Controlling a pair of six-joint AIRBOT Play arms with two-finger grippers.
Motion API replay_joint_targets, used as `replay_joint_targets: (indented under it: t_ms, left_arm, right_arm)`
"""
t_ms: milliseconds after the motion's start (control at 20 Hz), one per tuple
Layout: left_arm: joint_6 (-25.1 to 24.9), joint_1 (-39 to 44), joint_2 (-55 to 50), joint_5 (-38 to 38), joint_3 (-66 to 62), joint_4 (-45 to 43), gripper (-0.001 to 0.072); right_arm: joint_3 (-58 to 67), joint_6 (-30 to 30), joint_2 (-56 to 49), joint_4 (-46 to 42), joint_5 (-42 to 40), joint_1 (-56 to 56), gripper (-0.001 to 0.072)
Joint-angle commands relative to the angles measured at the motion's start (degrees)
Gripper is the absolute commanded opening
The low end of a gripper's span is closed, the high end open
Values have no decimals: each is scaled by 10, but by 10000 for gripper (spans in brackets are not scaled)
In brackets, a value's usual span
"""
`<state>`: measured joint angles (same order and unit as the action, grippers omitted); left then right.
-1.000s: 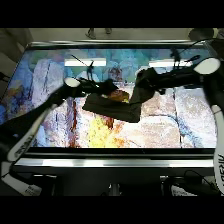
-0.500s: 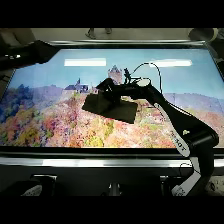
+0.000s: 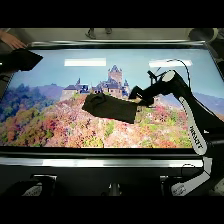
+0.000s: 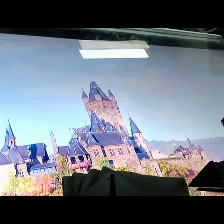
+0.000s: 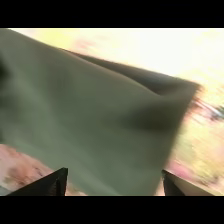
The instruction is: Fold the shirts.
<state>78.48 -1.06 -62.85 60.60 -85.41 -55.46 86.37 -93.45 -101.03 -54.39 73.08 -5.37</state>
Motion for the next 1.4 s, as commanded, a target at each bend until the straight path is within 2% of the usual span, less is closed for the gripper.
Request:
replay_joint_targets:
  t_ms: [0,150,200,250,300,450,700,850,1100,1250,1350]
  left_arm:
    - [11,5,0,7,22,-5,26]
    - [16,12,0,15,23,-5,26]
    - [22,15,0,16,23,-5,26]
    - [22,16,0,16,23,-3,26]
    - [22,16,0,16,23,-2,26]
    - [22,16,0,16,23,-2,26]
    - [32,16,-2,16,23,-3,26]
    - [43,16,-4,16,23,-3,26]
    - [47,16,-4,16,23,-3,26]
    - [47,16,-4,21,23,-3,26]
    - [47,16,-5,22,23,-3,26]
  right_arm:
    - [-43,5,-21,-37,20,12,642]
    - [-50,28,-59,51,-38,-13,631]
    - [-50,27,-67,69,-63,-20,588]
    - [-50,27,-70,82,-83,-25,390]
    - [-48,31,-68,102,-96,-25,1]
    - [2,107,-49,165,-99,19,16]
    - [111,95,7,156,-80,210,15]
    - [113,84,15,145,-9,346,16]
    - [113,41,15,-14,112,523,15]
    - [92,14,16,-122,154,579,16]
    - [29,3,28,-148,169,596,16]
